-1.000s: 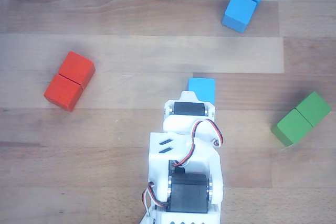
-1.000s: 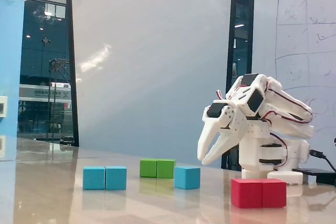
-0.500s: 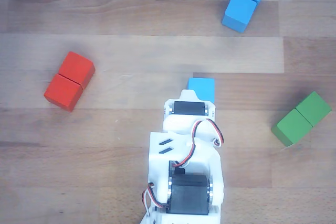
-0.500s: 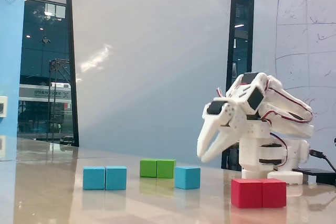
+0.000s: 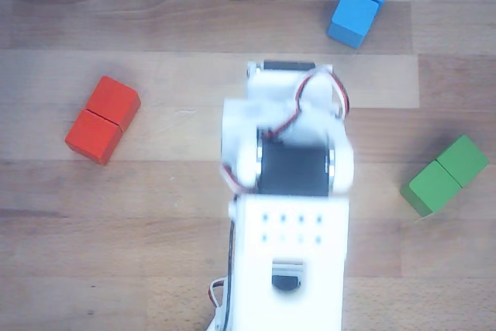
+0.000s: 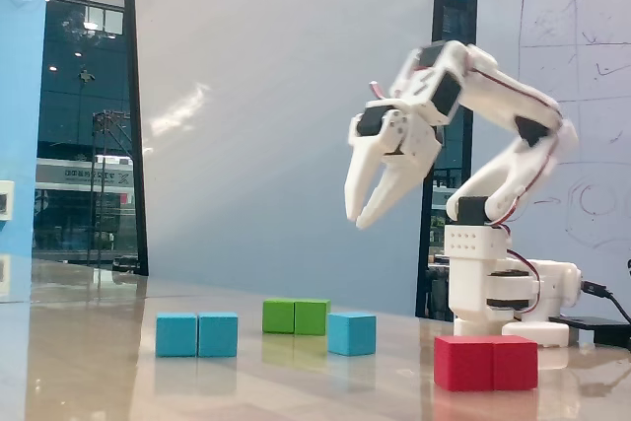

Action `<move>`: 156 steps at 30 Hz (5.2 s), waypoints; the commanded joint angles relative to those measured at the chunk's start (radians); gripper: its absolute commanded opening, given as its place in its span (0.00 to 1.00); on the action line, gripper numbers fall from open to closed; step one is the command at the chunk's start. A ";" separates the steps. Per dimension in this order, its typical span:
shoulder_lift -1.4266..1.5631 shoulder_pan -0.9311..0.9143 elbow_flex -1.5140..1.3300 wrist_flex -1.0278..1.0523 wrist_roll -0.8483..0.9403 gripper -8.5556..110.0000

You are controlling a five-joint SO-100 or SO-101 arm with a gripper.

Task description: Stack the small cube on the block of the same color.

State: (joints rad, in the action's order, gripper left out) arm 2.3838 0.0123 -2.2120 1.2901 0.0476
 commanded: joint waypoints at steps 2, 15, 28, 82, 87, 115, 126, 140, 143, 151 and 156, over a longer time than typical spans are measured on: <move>-0.259 0.000 0.150 0.101 0.002 0.09; -0.279 -0.003 0.011 0.021 0.005 0.10; -0.276 -0.126 -0.060 0.008 0.052 0.41; -0.402 -0.132 -0.219 -0.270 0.063 0.21; -0.387 -0.133 -0.074 -0.238 0.067 0.21; -1.049 -0.275 1.022 0.083 0.241 0.20; -1.138 -0.272 1.089 0.091 0.235 0.20; -1.161 -0.229 1.086 0.100 0.233 0.20; -1.192 -0.229 1.086 0.101 0.233 0.20; -1.198 -0.236 1.086 0.092 0.233 0.20; -1.207 -0.236 1.086 0.089 0.236 0.20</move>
State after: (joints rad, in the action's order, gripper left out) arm 1.1536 -0.2178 -1.2333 1.3821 0.2823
